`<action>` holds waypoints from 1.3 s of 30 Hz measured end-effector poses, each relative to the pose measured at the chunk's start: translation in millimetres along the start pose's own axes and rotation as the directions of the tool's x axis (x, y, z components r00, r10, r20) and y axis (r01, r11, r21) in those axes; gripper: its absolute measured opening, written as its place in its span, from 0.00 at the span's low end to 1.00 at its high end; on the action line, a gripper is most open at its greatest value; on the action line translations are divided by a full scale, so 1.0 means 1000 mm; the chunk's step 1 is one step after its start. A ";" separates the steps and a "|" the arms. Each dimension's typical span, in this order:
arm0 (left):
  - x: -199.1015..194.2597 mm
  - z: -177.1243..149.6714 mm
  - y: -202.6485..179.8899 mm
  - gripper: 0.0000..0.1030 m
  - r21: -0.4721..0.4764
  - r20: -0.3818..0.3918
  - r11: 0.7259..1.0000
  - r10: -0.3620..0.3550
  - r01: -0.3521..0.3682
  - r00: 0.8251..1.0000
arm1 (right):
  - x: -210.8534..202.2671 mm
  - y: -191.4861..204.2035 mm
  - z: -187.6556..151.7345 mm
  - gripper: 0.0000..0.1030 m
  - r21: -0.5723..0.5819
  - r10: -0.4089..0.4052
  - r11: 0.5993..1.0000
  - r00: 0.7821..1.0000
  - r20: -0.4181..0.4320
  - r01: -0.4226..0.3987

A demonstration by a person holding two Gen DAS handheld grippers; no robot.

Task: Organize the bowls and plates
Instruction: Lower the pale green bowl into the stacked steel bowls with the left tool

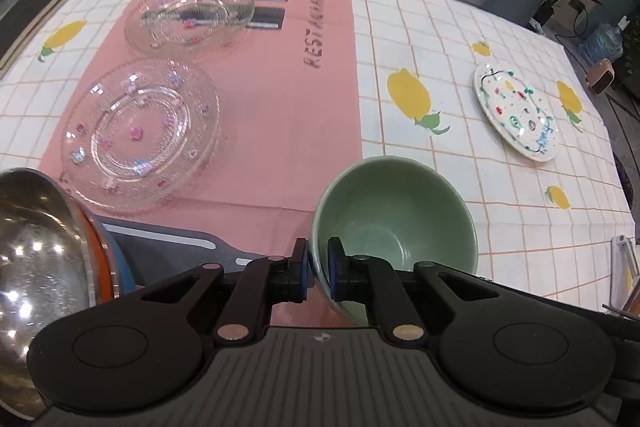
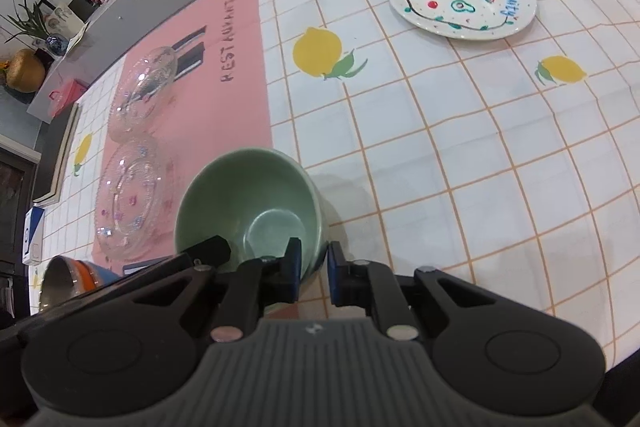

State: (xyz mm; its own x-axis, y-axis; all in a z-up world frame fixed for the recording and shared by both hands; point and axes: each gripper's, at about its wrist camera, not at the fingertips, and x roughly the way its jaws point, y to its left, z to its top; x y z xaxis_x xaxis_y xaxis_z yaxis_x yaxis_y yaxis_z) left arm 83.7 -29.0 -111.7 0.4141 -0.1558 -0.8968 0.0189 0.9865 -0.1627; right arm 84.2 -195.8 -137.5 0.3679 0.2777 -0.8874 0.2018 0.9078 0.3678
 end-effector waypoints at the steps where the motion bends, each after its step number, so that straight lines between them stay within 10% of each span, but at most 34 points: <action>1: -0.005 0.000 0.000 0.09 -0.002 0.004 1.000 -0.002 0.002 1.000 | -0.005 0.002 -0.001 0.11 -0.007 0.000 1.000 1.000 0.007 0.000; 16: -0.099 0.004 0.026 0.10 -0.040 0.144 0.999 0.012 -0.006 0.990 | -0.082 0.060 -0.013 0.11 -0.137 0.121 0.985 0.986 0.111 -0.106; 39: -0.124 -0.034 0.146 0.10 -0.280 0.115 0.957 0.111 -0.075 0.987 | -0.039 0.166 -0.064 0.11 -0.338 0.190 0.918 0.978 -0.089 -0.209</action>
State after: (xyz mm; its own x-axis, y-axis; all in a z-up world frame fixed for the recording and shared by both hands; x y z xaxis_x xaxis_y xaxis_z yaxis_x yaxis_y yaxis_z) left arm 3.7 132.3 -38.0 0.5156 -0.0389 -0.8560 -0.2680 0.9415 -0.2042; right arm 45.0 -35.8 -59.6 0.3174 0.4719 -0.8225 -0.1984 0.8813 0.4290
